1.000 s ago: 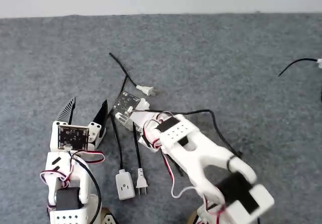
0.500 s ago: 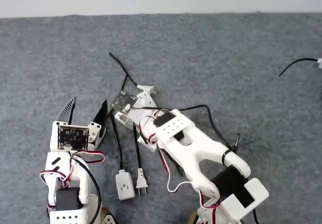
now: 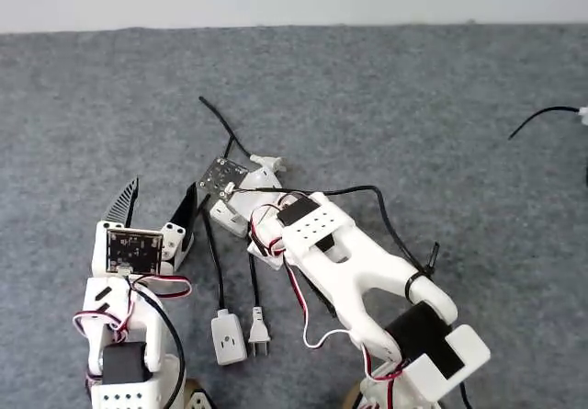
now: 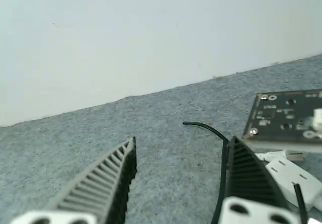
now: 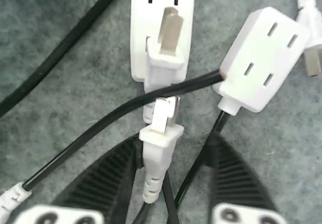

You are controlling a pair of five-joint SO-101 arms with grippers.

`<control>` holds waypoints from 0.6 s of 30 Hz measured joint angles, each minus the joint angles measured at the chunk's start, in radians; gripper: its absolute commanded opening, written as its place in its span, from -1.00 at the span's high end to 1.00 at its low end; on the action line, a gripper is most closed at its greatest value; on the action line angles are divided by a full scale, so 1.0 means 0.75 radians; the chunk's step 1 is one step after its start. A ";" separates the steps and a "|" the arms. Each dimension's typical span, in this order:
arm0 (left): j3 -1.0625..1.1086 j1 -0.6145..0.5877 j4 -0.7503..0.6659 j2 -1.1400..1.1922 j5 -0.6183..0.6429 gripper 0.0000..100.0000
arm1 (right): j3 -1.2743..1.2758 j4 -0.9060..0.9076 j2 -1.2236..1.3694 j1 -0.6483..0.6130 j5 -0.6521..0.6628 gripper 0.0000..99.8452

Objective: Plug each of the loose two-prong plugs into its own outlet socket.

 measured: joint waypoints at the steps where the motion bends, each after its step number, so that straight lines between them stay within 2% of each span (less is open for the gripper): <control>1: 0.000 0.000 0.000 0.000 0.000 0.44 | 0.000 0.000 0.004 0.000 0.000 0.92; 3: 0.000 0.000 0.000 0.000 0.000 0.44 | 0.000 0.002 0.006 0.002 -0.002 1.00; 9: 0.000 0.000 0.000 0.000 0.000 0.44 | 0.000 0.002 0.006 0.010 0.000 0.98; 18: 0.000 0.000 0.000 0.000 0.000 0.44 | 0.000 0.053 -0.092 0.143 -0.004 0.98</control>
